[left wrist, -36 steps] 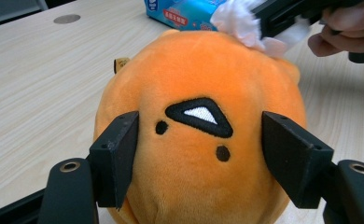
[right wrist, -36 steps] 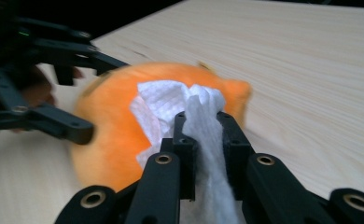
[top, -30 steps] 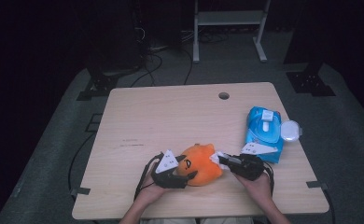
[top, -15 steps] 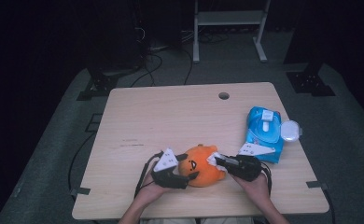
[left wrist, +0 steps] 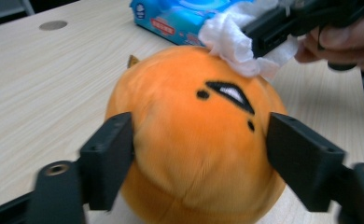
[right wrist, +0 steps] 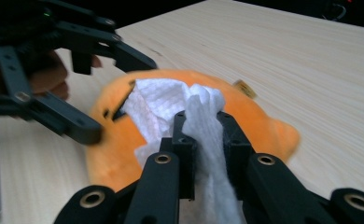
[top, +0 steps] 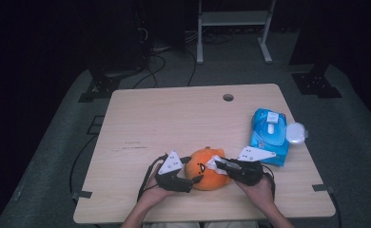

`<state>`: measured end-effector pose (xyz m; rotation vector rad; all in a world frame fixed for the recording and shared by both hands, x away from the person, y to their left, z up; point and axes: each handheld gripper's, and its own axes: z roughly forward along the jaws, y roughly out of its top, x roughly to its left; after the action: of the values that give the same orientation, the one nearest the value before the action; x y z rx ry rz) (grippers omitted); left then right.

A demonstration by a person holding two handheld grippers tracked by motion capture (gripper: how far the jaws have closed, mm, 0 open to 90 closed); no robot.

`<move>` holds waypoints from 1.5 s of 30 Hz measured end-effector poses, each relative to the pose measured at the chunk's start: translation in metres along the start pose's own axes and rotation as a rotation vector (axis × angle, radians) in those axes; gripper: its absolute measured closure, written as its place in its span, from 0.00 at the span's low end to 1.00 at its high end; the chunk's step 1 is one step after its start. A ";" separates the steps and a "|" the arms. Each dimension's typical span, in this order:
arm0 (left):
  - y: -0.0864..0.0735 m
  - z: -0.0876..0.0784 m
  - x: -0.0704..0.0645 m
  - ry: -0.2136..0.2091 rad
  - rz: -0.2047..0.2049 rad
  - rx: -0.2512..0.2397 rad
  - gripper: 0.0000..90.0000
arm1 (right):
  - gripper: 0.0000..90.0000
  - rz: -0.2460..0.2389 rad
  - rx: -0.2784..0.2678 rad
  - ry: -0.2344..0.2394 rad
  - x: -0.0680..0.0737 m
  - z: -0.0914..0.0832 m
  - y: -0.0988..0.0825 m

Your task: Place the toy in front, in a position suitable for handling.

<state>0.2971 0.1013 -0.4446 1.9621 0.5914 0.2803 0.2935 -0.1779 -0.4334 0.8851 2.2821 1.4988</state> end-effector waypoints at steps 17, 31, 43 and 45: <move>-0.004 0.010 0.001 -0.006 -0.099 0.011 0.20 | 0.87 -0.036 -0.022 -0.040 0.009 0.000 0.001; 0.005 0.016 -0.012 -0.012 -0.074 -0.024 0.19 | 0.87 0.022 -0.058 -0.017 0.001 -0.005 0.001; 0.008 0.014 -0.020 0.016 -0.023 -0.061 0.21 | 0.88 -0.038 -0.065 -0.030 0.012 -0.009 0.008; 0.007 0.015 -0.016 -0.002 -0.090 -0.050 0.20 | 0.88 -0.017 -0.059 -0.016 0.009 -0.009 0.006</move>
<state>0.2926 0.0786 -0.4441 1.8820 0.6636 0.2341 0.2838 -0.1780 -0.4233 0.8560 2.2165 1.5379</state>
